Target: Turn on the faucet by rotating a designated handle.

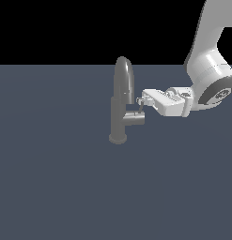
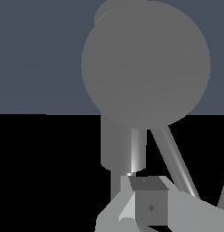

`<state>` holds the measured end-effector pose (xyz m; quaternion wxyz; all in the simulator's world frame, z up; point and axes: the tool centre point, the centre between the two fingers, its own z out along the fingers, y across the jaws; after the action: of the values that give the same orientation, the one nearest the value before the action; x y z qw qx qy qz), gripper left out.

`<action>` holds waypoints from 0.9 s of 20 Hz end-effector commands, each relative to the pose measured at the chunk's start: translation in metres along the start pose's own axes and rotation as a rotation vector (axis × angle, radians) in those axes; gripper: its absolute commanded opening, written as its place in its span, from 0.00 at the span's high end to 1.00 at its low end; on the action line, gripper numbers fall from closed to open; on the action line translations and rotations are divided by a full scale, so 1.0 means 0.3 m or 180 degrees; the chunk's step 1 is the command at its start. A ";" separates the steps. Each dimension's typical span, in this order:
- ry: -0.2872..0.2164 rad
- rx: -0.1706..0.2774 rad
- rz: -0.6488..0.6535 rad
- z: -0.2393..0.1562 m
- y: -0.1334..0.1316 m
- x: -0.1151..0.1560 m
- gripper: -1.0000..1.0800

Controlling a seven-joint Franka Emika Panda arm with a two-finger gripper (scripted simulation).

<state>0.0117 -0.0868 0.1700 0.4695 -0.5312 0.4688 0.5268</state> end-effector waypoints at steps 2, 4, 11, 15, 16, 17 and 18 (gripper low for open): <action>-0.0004 -0.0001 0.0008 -0.001 0.031 0.017 1.00; -0.0006 -0.0002 0.0009 -0.002 0.054 0.029 1.00; -0.0011 -0.0006 0.0015 -0.003 0.137 0.073 1.00; -0.0011 -0.0007 0.0016 -0.004 0.175 0.093 1.00; 0.0009 -0.0012 -0.0054 0.001 0.137 0.060 1.00; 0.0006 -0.0012 -0.0047 0.001 0.145 0.082 1.00; 0.0004 -0.0011 -0.0040 0.000 0.153 0.104 1.00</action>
<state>-0.0296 -0.0911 0.1493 0.4732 -0.5384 0.4620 0.5222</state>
